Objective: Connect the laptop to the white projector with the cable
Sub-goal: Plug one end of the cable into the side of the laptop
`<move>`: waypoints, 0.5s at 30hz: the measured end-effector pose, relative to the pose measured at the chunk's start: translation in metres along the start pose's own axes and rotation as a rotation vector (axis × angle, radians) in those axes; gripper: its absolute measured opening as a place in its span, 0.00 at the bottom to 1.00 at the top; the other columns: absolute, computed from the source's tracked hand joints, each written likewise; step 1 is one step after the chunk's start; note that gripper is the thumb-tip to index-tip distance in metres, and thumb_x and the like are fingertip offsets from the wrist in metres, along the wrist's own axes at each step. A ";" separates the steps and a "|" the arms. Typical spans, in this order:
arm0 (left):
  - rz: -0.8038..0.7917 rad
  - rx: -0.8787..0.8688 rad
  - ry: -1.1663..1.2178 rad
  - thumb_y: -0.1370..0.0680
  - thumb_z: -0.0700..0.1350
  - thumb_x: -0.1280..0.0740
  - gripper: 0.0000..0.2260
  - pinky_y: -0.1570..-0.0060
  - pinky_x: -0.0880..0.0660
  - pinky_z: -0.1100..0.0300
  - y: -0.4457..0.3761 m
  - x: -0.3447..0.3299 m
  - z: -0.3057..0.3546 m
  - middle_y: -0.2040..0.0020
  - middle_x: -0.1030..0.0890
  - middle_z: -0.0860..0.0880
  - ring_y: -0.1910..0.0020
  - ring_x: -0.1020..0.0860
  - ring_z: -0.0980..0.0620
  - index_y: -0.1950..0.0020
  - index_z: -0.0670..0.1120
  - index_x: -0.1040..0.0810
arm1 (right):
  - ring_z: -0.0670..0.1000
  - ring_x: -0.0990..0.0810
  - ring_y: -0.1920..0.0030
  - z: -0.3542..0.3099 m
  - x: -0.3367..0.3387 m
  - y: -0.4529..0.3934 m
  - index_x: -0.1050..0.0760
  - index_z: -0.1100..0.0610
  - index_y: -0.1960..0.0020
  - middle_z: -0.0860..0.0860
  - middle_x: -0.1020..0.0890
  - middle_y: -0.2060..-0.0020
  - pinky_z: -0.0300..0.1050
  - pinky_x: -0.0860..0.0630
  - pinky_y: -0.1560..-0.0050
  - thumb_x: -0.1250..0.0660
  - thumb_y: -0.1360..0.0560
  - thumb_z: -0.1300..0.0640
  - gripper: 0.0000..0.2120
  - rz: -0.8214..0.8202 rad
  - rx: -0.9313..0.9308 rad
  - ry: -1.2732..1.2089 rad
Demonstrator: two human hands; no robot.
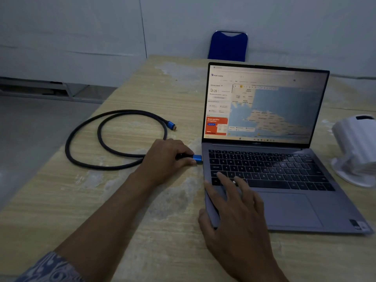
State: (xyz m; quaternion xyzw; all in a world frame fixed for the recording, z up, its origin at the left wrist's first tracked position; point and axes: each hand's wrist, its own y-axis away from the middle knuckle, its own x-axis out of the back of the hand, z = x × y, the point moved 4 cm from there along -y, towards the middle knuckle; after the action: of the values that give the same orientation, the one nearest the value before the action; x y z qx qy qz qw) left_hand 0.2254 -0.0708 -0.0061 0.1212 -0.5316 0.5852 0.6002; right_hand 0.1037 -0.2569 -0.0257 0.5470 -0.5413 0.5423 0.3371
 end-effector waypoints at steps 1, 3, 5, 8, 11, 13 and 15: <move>-0.003 0.001 0.002 0.28 0.55 0.25 0.12 0.56 0.21 0.55 0.000 0.000 0.000 0.57 0.14 0.55 0.61 0.20 0.59 0.49 0.51 0.13 | 0.58 0.34 0.27 0.000 0.000 0.000 0.25 0.45 0.30 0.48 0.29 0.27 0.55 0.42 0.32 0.42 0.28 0.37 0.30 -0.002 0.002 0.004; -0.002 0.006 0.011 0.28 0.55 0.25 0.12 0.56 0.21 0.56 0.001 -0.001 0.000 0.57 0.14 0.55 0.60 0.20 0.60 0.48 0.51 0.13 | 0.57 0.35 0.27 -0.001 0.001 0.000 0.25 0.45 0.30 0.48 0.29 0.27 0.55 0.43 0.32 0.42 0.28 0.37 0.29 -0.006 0.003 0.005; 0.000 0.018 0.021 0.28 0.54 0.25 0.12 0.55 0.21 0.59 0.002 -0.001 0.001 0.56 0.15 0.55 0.60 0.20 0.60 0.48 0.51 0.13 | 0.57 0.36 0.26 -0.001 0.001 0.001 0.26 0.45 0.29 0.47 0.30 0.26 0.54 0.44 0.31 0.42 0.28 0.37 0.29 -0.014 0.002 0.002; 0.004 0.025 0.026 0.28 0.54 0.25 0.11 0.56 0.22 0.61 0.003 -0.002 0.001 0.57 0.15 0.54 0.60 0.21 0.60 0.48 0.50 0.13 | 0.57 0.36 0.26 -0.001 0.002 0.000 0.26 0.45 0.29 0.47 0.30 0.26 0.54 0.45 0.30 0.42 0.28 0.37 0.29 -0.019 -0.001 0.000; -0.002 0.025 0.036 0.27 0.54 0.25 0.12 0.56 0.22 0.60 0.002 -0.003 0.000 0.56 0.15 0.54 0.60 0.20 0.59 0.48 0.50 0.13 | 0.57 0.35 0.26 -0.001 0.001 0.000 0.26 0.45 0.29 0.48 0.30 0.26 0.55 0.44 0.31 0.42 0.28 0.37 0.30 -0.027 0.004 -0.003; -0.013 0.024 0.031 0.27 0.54 0.26 0.12 0.55 0.22 0.60 0.001 -0.003 -0.001 0.55 0.15 0.54 0.59 0.20 0.59 0.47 0.50 0.13 | 0.57 0.37 0.25 0.000 0.000 0.000 0.27 0.45 0.28 0.48 0.30 0.26 0.55 0.44 0.30 0.43 0.27 0.37 0.30 -0.036 0.004 -0.009; -0.019 0.022 0.023 0.27 0.54 0.26 0.12 0.55 0.23 0.60 0.000 -0.004 -0.001 0.55 0.15 0.54 0.58 0.20 0.59 0.47 0.50 0.14 | 0.57 0.37 0.25 0.000 0.000 0.000 0.28 0.45 0.27 0.48 0.30 0.26 0.55 0.45 0.30 0.44 0.27 0.37 0.30 -0.040 0.003 -0.013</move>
State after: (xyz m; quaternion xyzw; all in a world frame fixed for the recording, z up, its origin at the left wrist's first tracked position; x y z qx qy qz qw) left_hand 0.2266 -0.0717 -0.0096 0.1260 -0.5169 0.5868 0.6105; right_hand 0.1033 -0.2567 -0.0259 0.5615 -0.5316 0.5328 0.3438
